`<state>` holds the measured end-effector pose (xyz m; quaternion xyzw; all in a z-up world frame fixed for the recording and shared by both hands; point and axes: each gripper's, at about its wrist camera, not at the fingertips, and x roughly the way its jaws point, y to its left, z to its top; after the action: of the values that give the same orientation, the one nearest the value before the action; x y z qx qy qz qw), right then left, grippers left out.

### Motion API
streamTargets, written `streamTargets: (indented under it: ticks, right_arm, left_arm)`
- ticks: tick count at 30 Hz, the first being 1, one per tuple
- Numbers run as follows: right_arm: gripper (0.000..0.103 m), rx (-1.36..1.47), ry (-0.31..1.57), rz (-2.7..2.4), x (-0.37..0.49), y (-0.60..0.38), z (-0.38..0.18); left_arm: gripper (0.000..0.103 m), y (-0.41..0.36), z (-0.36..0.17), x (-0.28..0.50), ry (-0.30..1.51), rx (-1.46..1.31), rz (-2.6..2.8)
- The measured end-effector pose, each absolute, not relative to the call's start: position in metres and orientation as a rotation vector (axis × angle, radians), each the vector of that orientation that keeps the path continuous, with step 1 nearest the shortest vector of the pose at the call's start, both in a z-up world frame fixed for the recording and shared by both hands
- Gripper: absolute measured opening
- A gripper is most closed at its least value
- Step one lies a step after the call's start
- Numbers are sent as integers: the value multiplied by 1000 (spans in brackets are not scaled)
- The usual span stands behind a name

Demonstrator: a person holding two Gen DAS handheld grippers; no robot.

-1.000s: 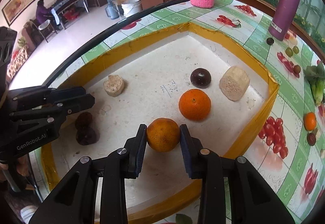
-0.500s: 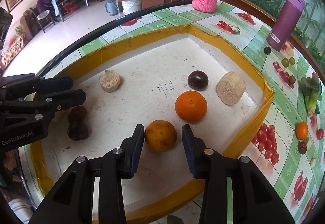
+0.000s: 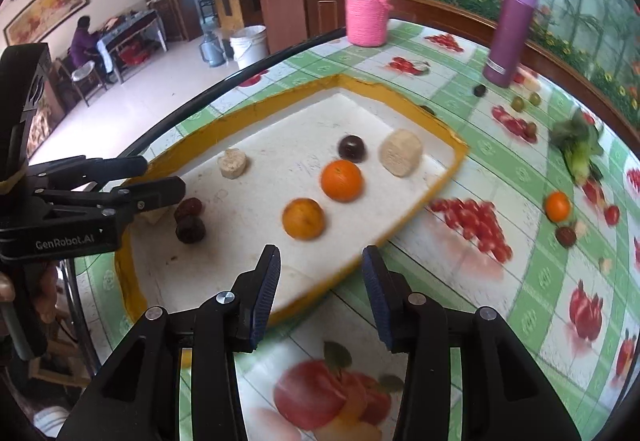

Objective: Organize fruits
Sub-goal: 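Release the date into the tray with the left tool while the right tool releases the orange there, then grasp a small round beige cookie with the right tool while the left tool grasps another orange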

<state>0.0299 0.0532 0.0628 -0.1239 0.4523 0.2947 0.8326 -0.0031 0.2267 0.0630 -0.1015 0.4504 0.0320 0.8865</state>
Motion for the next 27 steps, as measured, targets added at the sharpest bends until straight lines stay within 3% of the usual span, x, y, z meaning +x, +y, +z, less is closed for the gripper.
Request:
streamTargets:
  ticks: [18,27]
  right_arm:
    - [43,-8,999,119,128,-184,39]
    - [43,-22,1011,122,189,-208,17]
  left_arm:
    - [80,98,105,12,910,-57,-197]
    - [80,43,88,42,966,-9,-254]
